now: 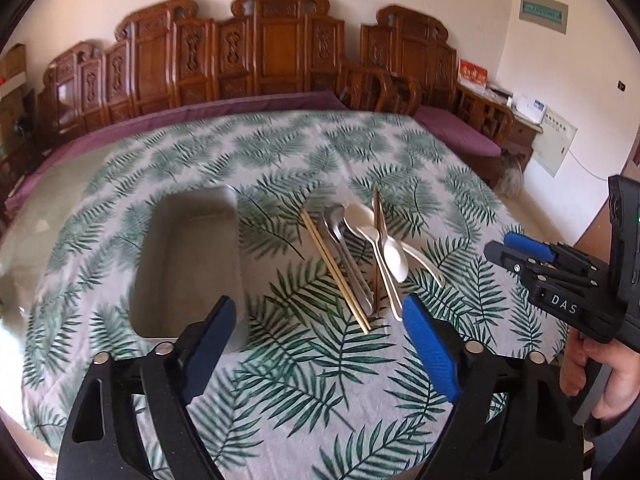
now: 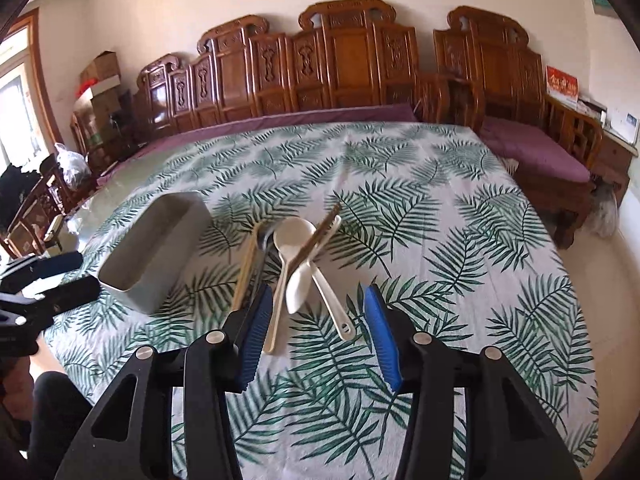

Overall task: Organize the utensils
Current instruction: 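Reach the left tool into the utensil pile and grasp a wooden chopstick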

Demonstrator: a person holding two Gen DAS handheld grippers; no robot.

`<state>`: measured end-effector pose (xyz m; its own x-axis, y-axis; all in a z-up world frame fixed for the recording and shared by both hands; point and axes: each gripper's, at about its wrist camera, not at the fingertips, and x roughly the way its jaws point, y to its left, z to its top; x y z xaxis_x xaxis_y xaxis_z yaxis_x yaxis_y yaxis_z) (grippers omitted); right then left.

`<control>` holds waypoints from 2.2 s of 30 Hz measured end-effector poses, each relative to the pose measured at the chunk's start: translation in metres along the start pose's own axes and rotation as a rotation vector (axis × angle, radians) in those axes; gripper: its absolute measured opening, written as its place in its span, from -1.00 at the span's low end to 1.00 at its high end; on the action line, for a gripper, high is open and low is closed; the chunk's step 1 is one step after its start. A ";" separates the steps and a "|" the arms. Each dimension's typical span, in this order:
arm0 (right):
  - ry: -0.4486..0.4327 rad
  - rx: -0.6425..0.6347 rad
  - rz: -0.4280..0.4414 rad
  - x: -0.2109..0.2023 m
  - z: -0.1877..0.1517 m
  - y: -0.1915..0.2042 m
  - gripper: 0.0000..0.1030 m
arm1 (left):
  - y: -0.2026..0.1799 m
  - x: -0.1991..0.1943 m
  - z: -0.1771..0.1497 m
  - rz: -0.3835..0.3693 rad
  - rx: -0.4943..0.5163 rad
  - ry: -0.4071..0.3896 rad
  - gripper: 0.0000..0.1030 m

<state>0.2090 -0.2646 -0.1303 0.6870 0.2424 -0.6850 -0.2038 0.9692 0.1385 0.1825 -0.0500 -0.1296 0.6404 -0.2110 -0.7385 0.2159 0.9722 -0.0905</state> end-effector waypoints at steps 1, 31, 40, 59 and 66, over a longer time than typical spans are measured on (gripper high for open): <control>0.007 0.002 0.005 0.006 -0.001 -0.002 -0.03 | -0.001 0.009 0.001 -0.008 0.003 0.015 0.47; 0.064 -0.014 0.025 0.038 -0.025 0.014 -0.02 | -0.016 0.135 -0.010 0.088 0.021 0.237 -0.02; 0.058 -0.010 0.018 0.034 -0.023 0.011 -0.02 | -0.012 0.138 -0.006 0.119 0.010 0.246 -0.04; 0.053 -0.001 0.016 0.032 -0.021 0.009 -0.02 | -0.013 0.142 -0.001 0.097 -0.017 0.255 -0.27; 0.055 0.009 0.022 0.033 -0.020 0.007 -0.02 | -0.018 0.160 0.011 0.169 0.022 0.289 -0.16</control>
<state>0.2164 -0.2507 -0.1664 0.6432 0.2613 -0.7198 -0.2121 0.9640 0.1605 0.2888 -0.1021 -0.2384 0.4335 -0.0068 -0.9011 0.1424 0.9879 0.0611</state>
